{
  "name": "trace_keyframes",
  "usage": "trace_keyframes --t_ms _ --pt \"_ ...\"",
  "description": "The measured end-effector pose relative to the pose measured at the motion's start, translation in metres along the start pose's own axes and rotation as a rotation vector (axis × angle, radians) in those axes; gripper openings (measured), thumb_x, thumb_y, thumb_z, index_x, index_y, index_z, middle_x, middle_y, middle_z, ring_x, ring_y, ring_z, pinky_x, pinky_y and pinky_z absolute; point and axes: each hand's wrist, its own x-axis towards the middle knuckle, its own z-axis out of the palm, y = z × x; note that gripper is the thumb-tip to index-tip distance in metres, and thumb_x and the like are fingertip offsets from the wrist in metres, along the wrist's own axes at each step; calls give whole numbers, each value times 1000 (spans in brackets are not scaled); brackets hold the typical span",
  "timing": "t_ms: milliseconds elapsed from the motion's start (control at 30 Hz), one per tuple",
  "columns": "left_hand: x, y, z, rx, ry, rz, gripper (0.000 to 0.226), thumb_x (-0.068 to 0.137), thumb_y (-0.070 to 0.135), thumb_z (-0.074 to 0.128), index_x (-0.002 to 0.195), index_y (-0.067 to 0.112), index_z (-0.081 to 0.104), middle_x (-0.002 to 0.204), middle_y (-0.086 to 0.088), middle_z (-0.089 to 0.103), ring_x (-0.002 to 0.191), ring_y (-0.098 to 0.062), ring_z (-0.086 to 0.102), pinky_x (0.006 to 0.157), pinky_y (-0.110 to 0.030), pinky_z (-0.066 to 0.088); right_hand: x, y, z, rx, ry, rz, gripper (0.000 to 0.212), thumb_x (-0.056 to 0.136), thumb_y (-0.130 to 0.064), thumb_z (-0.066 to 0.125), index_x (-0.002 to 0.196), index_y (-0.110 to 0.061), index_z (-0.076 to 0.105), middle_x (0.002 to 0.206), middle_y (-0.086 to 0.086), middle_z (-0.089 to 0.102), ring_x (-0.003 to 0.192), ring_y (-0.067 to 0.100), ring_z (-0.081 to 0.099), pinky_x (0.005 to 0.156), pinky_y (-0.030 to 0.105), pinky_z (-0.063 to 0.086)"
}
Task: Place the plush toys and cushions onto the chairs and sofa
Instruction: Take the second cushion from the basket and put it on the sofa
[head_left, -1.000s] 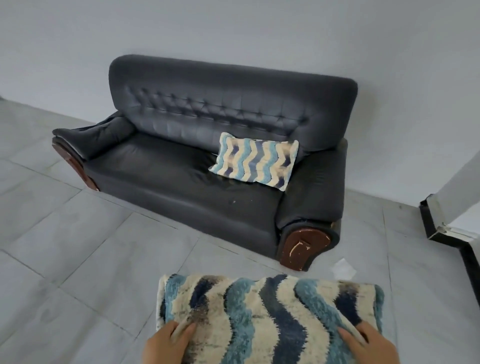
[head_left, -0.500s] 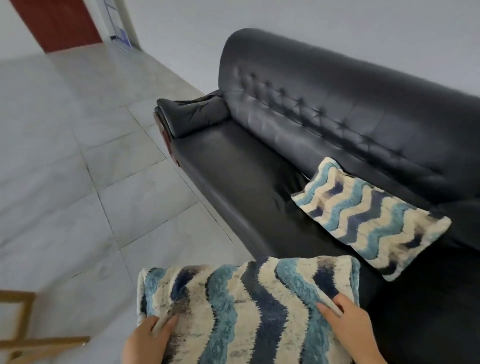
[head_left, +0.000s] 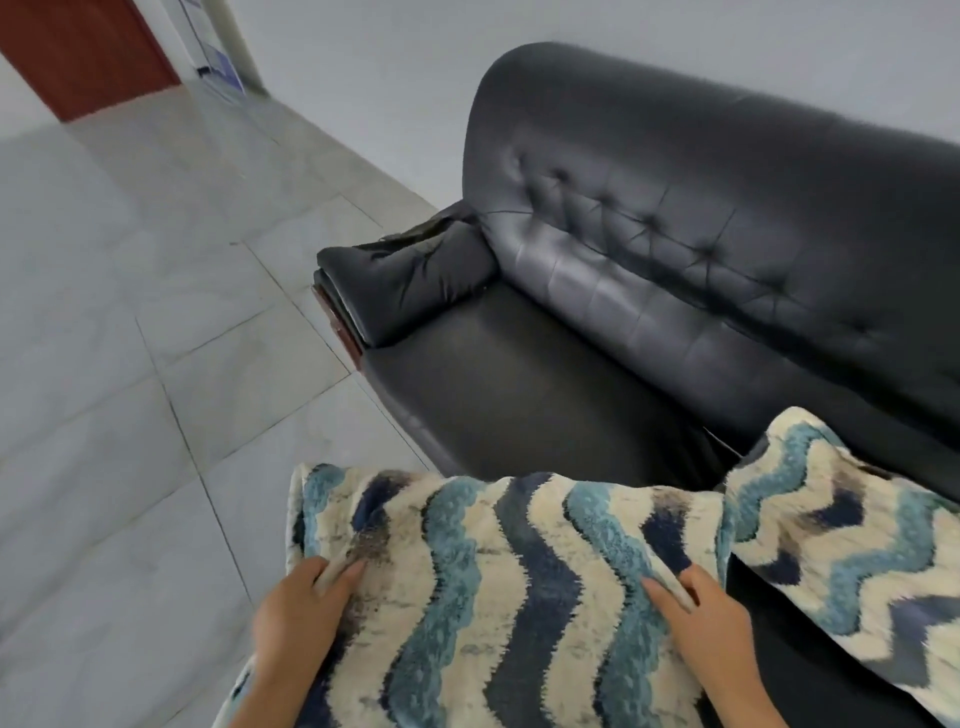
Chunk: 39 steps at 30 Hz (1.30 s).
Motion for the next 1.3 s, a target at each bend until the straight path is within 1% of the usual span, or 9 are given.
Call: trace_keyframes --t_ms 67,167,300,433,767,900,967,1067,1300 --pt "43 20 4 44 -109 23 31 78 28 69 58 24 46 63 4 47 58 -10 46 66 -33 48 35 -11 9 9 35 93 46 80 -23 67 56 -13 29 53 6 32 51 20 38 50 29 28" --pt "108 39 29 92 -423 92 45 22 23 94 56 31 66 55 12 50 52 -2 45 39 -9 43 94 -27 17 26 51 180 46 78 -24 69 56 -13 30 54 9 35 55 22 42 52 25 32" --pt "203 79 55 28 -266 -7 29 60 57 63 59 34 45 39 40 46 49 13 51 49 -3 42 174 -58 12 41 19 232 39 80 -31 65 60 -14 37 58 7 46 60 21 45 53 32 29" --pt "295 157 95 -2 -311 66 33 84 28 61 57 20 44 57 7 48 67 -23 48 65 -29 33 247 -78 1 41 159 234 39 82 -30 63 61 -13 35 56 6 41 53 21 41 50 32 25" --pt "513 284 215 76 -230 592 46 88 19 55 53 12 26 51 -8 31 48 -23 33 47 -30 21 397 -117 32 240 753 185 39 84 -37 50 55 -22 27 49 1 29 44 21 33 48 29 18" --pt "587 286 286 180 -254 779 27 83 10 62 60 5 48 59 -15 52 59 -31 50 51 -36 39 473 -100 84 99 844 289 39 83 -37 49 52 -23 31 49 -1 31 46 21 37 47 27 21" --pt "609 262 323 342 -286 774 29 76 7 70 96 -10 57 100 -34 61 95 -50 57 77 -55 49 502 -88 127 -28 664 508 17 79 -23 65 78 -7 60 80 17 59 84 37 57 67 42 45" --pt "622 213 361 494 -487 936 49 92 41 35 112 -2 45 117 -40 52 110 -56 47 82 -63 46 512 -90 180 -65 434 604 59 81 -28 64 130 -3 42 142 25 30 135 40 22 108 51 21" --pt "626 215 391 382 -350 1249 66 88 63 11 123 15 40 138 -17 24 130 -39 14 108 -53 21 523 -104 186 -313 607 445 70 83 -68 18 132 -20 35 145 20 27 132 40 16 95 69 26"
